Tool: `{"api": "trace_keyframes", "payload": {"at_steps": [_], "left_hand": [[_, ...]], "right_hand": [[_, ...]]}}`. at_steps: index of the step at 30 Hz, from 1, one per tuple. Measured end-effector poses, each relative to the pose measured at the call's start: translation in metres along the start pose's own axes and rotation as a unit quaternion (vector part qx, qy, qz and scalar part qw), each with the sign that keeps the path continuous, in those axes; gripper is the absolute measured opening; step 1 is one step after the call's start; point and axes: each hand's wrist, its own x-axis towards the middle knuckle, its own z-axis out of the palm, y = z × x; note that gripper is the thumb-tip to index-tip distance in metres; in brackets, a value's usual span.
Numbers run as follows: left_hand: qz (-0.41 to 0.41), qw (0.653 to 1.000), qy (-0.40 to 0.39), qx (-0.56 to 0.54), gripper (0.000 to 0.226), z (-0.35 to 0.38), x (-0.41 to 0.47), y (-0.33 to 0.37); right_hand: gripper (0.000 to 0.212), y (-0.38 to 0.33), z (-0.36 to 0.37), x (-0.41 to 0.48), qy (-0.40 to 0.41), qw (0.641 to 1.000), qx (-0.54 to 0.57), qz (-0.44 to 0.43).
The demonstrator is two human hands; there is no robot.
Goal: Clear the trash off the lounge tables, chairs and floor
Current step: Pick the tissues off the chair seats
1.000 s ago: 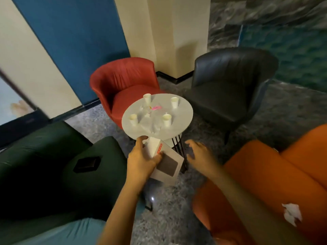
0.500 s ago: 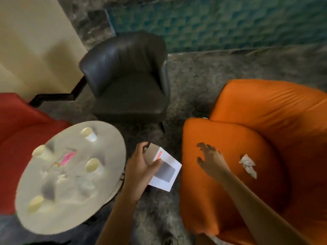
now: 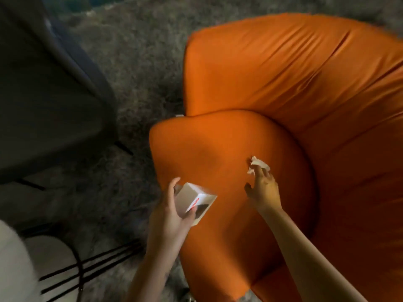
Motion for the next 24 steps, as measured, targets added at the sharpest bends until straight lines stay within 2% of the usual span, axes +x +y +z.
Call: {"api": "trace_keyframes", "payload": {"at_steps": [4,9,12,15,24], "left_hand": [[0.004,1.000,-0.017,0.019,0.070,0.061,0.019,-0.028],[-0.024,1.000,-0.010,-0.016,0.073,0.100,0.014,-0.054],[-0.016,1.000,0.000,-0.017,0.077,0.108,0.012,-0.058],[0.006,1.000,-0.009,-0.010,0.072,0.108,0.016,-0.052],[0.057,0.997,-0.055,0.020,0.057,0.110,0.011,-0.044]], "right_hand": [[0.062,0.044,0.056,0.047,-0.018,0.997,-0.015,0.076],[0.077,0.075,0.098,0.077,0.015,0.986,0.004,0.168],[0.062,0.084,0.111,0.084,0.024,0.988,-0.021,0.149],[0.048,0.085,0.117,0.083,0.042,0.992,0.001,0.120],[0.030,0.073,0.121,0.064,0.088,0.992,0.077,0.037]]}}
